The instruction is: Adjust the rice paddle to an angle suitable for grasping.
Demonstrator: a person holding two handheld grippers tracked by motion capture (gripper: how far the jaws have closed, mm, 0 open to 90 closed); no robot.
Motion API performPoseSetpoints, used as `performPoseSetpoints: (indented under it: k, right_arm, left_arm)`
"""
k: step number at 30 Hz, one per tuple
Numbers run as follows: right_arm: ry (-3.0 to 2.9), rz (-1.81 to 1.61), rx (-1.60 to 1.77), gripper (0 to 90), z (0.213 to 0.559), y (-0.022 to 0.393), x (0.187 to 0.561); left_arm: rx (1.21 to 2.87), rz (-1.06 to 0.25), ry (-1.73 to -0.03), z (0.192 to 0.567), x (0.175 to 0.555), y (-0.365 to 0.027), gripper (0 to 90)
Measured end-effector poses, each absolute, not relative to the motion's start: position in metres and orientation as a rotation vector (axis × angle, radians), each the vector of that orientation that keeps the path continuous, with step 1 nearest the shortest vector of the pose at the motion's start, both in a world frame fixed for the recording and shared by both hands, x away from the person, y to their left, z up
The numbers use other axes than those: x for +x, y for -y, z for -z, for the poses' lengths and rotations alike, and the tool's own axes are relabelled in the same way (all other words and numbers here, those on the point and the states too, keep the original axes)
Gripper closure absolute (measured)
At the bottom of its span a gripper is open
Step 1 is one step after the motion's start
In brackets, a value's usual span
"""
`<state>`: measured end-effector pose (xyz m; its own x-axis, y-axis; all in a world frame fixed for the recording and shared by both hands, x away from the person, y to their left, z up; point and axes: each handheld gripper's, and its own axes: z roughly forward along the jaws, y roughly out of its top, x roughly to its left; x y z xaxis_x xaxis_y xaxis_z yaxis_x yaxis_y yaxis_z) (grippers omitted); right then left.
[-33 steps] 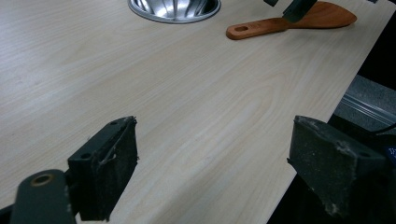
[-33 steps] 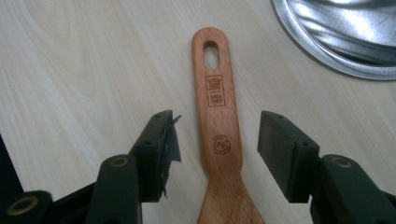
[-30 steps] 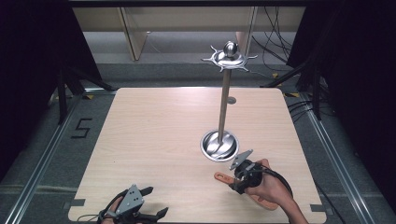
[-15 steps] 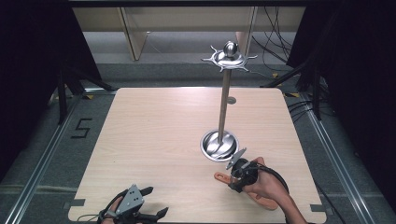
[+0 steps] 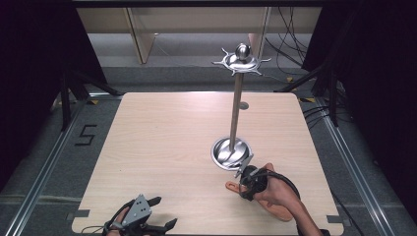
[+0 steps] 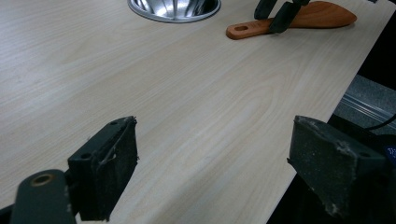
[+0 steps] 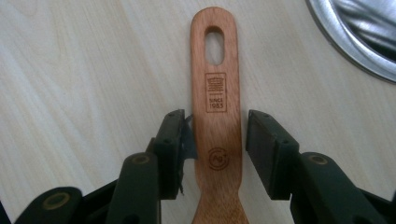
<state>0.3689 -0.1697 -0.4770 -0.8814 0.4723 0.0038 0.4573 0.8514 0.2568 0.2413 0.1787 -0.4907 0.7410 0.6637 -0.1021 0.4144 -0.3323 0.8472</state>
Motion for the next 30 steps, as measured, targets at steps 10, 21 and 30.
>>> performPoseSetpoints:
  k: [10,21,30]
  right_arm:
    - [-3.012,-0.319,0.726,62.3,0.476,0.166,0.375]
    - [-3.001,-0.273,0.687,65.8,0.476,0.158,0.374]
    - [-3.003,-0.219,0.663,66.2,0.475,0.153,0.374]
  left_arm:
    - [1.964,-0.32,-0.823,0.491,0.241,-0.178,14.8]
    - [1.958,-0.319,-0.83,0.491,0.241,-0.178,14.9]
    - [1.965,-0.334,-0.801,0.49,0.242,-0.179,14.9]
